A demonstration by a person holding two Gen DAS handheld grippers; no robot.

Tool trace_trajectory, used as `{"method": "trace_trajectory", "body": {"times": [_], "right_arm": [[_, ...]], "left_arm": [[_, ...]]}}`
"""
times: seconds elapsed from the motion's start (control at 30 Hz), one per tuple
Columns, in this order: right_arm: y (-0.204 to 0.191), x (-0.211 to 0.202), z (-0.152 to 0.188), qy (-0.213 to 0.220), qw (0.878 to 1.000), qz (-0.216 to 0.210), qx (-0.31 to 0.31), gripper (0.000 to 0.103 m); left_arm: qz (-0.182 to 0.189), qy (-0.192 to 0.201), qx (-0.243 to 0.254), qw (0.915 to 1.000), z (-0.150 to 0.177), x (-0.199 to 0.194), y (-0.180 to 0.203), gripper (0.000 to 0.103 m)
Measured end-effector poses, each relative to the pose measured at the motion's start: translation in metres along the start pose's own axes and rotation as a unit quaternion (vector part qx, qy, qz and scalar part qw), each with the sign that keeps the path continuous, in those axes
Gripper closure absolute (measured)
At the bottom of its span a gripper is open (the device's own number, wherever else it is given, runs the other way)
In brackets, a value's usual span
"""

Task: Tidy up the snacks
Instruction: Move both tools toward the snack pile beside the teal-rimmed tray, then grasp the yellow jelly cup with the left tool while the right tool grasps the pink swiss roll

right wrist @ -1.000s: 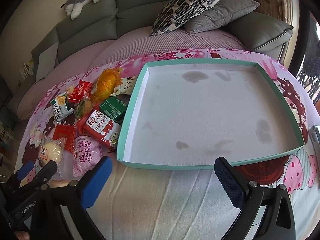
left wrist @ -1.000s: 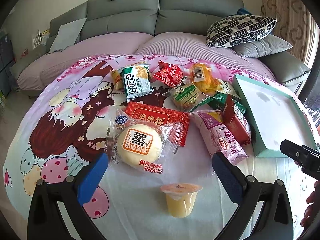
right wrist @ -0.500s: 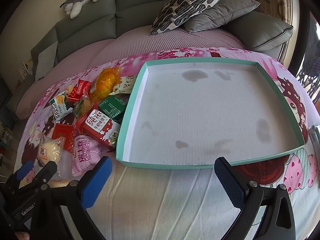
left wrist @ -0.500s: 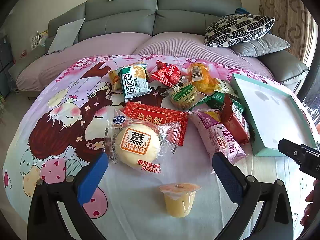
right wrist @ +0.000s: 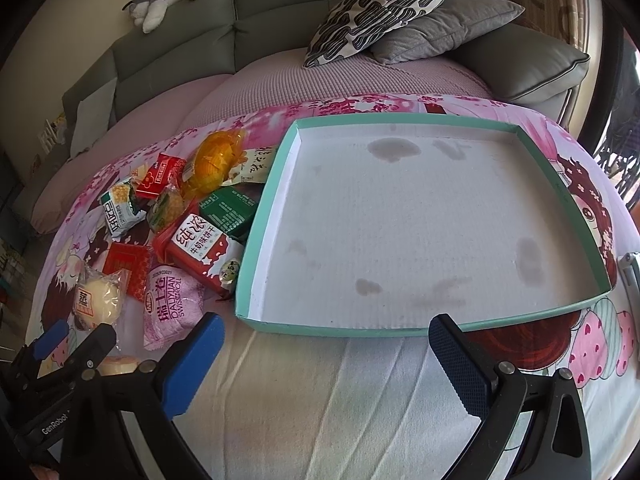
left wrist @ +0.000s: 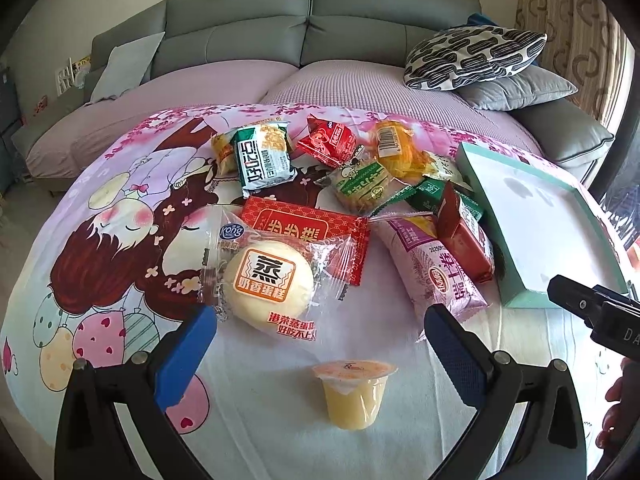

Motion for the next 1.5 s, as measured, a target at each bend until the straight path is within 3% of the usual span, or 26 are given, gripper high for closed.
{"method": "trace_trajectory", "body": {"times": [0.3,0.6,0.73,0.93,1.1,1.17,1.23,1.5], "right_arm": [[-0.006,0.002,0.001,-0.004,1.0,0.005,-0.011,0.0],[-0.011,0.001,0.001,-0.001,1.0,0.009,-0.021,0.0],[-0.015,-0.005,-0.004,0.016,1.0,-0.002,-0.017,0.0],[-0.042,-0.004,-0.005,0.02,0.999,-0.011,-0.049,0.0],[-0.082,-0.007,-0.006,0.033,0.994,-0.051,-0.086,0.0],[-0.097,-0.006,-0.006,0.035,0.992,-0.063,-0.106,0.001],[-0.109,-0.003,-0.004,0.032,0.99,-0.069,-0.122,0.007],[-0.124,0.032,0.006,-0.025,0.986,-0.072,-0.145,0.046]], "left_arm": [[0.017,0.006,0.008,0.9998,0.003,-0.003,0.005,0.0],[0.062,0.023,0.008,0.9978,0.003,-0.009,0.011,0.0],[0.055,0.008,0.007,0.9984,0.009,-0.01,0.006,0.0],[0.025,-0.044,-0.007,0.9987,0.026,0.005,-0.01,0.0],[0.037,-0.063,0.005,0.9973,0.034,0.009,-0.003,0.002],[0.045,-0.071,0.013,0.9964,0.036,0.01,0.001,0.009],[0.057,-0.084,0.018,0.9947,0.04,0.013,0.007,0.024],[0.078,-0.106,0.013,0.9912,0.046,0.024,0.009,0.055]]}}
Point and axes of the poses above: each gripper's, at about its wrist camera, not at the fingertips, and x roughly the way its jaws point, y to its right, z to its underside, the point moved 10 cm from there along x, roughly the way its jaws point, and after that the axes turned 11 degrees about -y, right-handed, at the moved point
